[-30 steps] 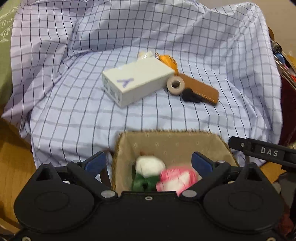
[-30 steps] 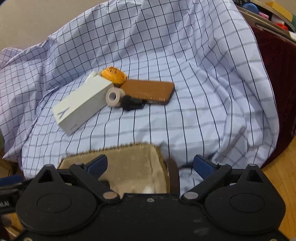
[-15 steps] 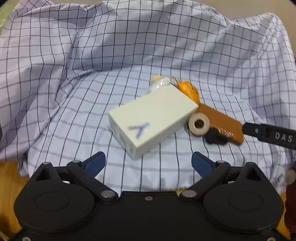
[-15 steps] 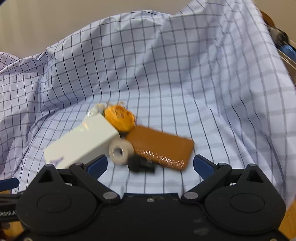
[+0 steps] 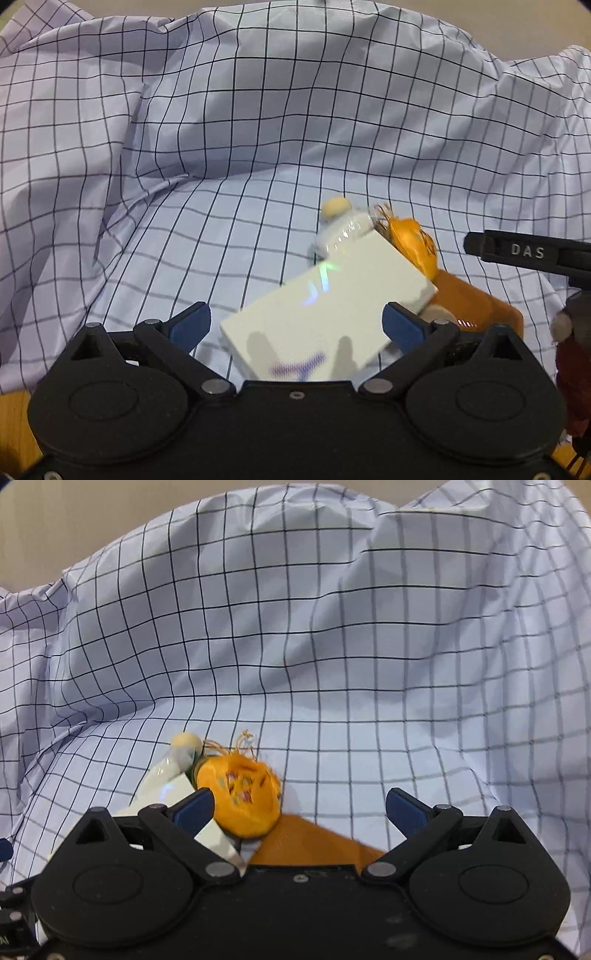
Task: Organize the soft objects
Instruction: 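Reach both tools back to the remaining objects on the sheet, then lower the right tool onto the yellow satin pouch and close on it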
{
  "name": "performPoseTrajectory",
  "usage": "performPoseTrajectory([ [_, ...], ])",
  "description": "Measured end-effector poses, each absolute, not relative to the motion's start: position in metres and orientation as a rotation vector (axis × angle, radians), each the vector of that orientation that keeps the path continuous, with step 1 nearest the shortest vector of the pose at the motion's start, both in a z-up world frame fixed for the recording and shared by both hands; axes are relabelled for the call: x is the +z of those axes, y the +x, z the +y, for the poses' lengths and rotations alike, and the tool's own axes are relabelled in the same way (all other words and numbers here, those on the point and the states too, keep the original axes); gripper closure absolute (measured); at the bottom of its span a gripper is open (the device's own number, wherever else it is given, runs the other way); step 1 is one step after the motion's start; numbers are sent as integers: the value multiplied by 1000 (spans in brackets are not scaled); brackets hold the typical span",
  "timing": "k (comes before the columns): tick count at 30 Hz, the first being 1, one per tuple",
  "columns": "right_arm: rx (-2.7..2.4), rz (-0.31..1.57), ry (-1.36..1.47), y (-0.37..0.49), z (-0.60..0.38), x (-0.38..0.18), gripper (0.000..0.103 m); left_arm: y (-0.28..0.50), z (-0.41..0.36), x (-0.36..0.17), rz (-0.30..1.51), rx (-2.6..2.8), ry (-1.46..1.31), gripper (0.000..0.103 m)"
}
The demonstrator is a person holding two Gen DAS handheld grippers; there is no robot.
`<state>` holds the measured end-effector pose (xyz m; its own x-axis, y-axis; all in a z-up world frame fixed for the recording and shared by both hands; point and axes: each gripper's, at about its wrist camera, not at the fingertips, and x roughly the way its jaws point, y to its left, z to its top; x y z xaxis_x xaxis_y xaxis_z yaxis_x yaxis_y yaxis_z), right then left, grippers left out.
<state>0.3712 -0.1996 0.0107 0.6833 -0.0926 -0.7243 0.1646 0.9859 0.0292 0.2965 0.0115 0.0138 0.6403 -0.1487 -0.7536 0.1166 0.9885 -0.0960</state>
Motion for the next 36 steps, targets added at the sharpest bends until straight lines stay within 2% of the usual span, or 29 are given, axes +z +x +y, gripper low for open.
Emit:
performPoseTrajectory([
  [13, -101, 901, 15, 427, -189, -26, 4, 358, 4, 6, 886, -144, -7, 7],
  [25, -311, 830, 3, 440, -248, -28, 4, 394, -26, -1, 944, -225, -1, 7],
  [36, -271, 836, 31, 428, -251, -28, 4, 437, -33, -21, 1021, -196, -13, 7],
])
